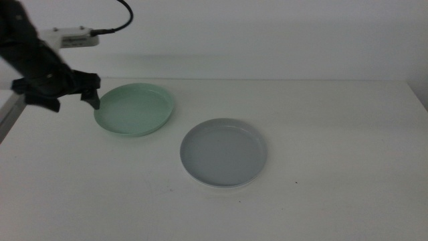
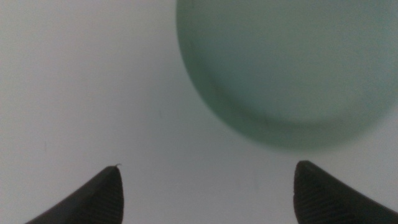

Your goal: Stack the three bowls on top of each other.

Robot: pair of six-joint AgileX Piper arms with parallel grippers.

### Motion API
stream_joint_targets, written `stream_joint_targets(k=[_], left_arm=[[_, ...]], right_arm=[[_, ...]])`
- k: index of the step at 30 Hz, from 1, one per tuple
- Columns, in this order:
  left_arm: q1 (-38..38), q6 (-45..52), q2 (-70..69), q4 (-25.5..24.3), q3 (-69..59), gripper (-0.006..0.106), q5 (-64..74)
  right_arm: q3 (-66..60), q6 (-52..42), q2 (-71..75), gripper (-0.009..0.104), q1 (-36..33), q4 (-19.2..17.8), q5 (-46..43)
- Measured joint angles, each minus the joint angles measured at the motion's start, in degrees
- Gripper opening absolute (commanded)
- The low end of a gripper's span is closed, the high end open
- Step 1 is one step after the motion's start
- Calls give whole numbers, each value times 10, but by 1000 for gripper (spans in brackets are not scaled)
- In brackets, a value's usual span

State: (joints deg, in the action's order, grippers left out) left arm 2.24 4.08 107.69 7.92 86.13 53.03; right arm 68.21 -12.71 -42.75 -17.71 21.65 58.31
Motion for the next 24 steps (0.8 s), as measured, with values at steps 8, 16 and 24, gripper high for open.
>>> stream_joint_targets(k=[8,16,24], left_arm=[[0,19,174,-18,166,94,-16],[0,39,253,2,188,88,-75],[0,37,263,15,195,29,-106]], right_arm=[[0,0,0,93,0,0,0],[0,0,0,93,0,1,0],[0,1,0,93,0,1,0]])
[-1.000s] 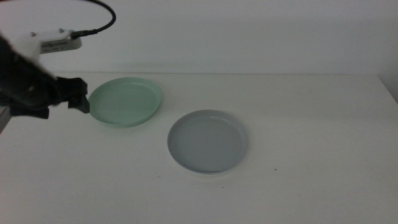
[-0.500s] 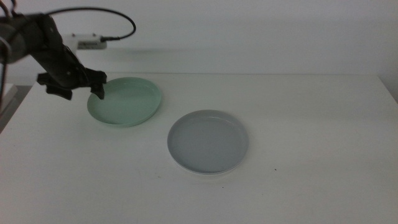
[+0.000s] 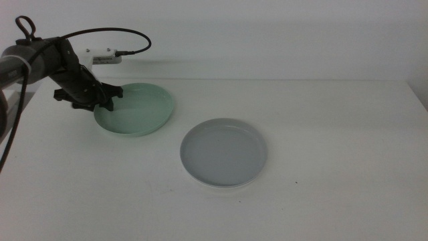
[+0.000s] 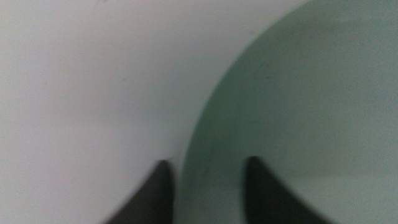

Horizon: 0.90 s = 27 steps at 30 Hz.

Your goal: Stack the three bowls on top of each other.

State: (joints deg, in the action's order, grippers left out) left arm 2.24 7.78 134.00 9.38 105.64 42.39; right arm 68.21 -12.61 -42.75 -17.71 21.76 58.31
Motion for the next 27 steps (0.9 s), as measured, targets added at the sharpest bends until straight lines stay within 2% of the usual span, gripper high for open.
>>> stream_joint_targets(k=[2,3,8,13,16,20,23,27], left_arm=[[0,0,1,8,0,4,-3],[0,1,1,8,0,-2,-3],[6,8,-40,16,-6,-2,45],[-3,12,-194,36,-72,-2,54],[-44,12,-302,70,-168,-2,4],[-143,4,-378,98,-287,-2,-74],[-188,-16,-371,96,-323,-2,-92],[-211,-33,-324,96,-328,-2,-123]], right_arm=[[0,0,0,93,0,0,0],[0,0,0,93,0,0,0],[0,0,0,93,0,0,0],[0,0,0,93,0,0,0],[0,0,0,93,0,0,0],[0,0,0,93,0,0,0],[0,0,0,93,0,0,0],[0,0,0,93,0,0,0]])
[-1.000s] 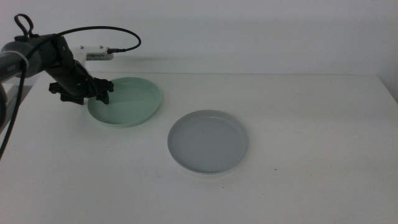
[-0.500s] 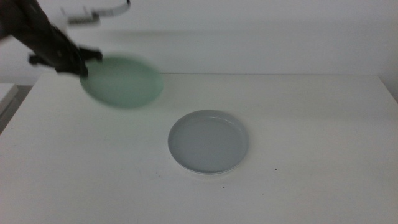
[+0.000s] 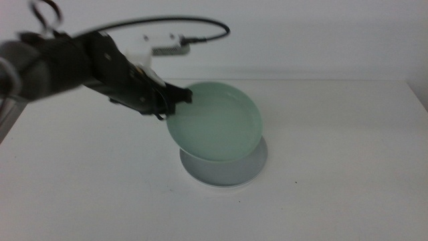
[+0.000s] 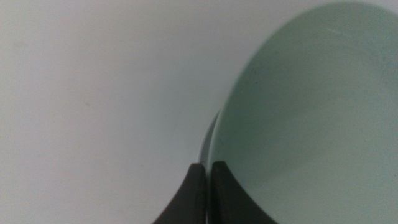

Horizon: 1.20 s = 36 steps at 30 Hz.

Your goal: Stack the three bowls on top of each other.

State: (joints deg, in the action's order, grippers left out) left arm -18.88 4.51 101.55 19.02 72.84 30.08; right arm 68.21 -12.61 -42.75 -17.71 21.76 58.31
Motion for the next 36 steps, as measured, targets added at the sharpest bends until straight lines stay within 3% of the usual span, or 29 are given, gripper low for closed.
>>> stream_joint_targets(k=[7,14,19,25,28,31,36], left_arm=[[-11,23,71,62,-3,-2,-40],[-13,41,89,72,-3,-1,-46],[-13,45,89,70,-3,13,-45],[-13,49,84,61,-3,49,-26],[-13,51,48,30,-3,73,-4],[0,0,-27,-40,-3,93,19],[42,-106,-203,-201,-17,94,70]], right_arm=[[0,0,0,93,0,0,0],[0,0,0,93,0,0,0],[0,0,0,93,0,0,0],[0,0,0,93,0,0,0],[0,0,0,93,0,0,0],[0,0,0,93,0,0,0],[0,0,0,93,0,0,0]])
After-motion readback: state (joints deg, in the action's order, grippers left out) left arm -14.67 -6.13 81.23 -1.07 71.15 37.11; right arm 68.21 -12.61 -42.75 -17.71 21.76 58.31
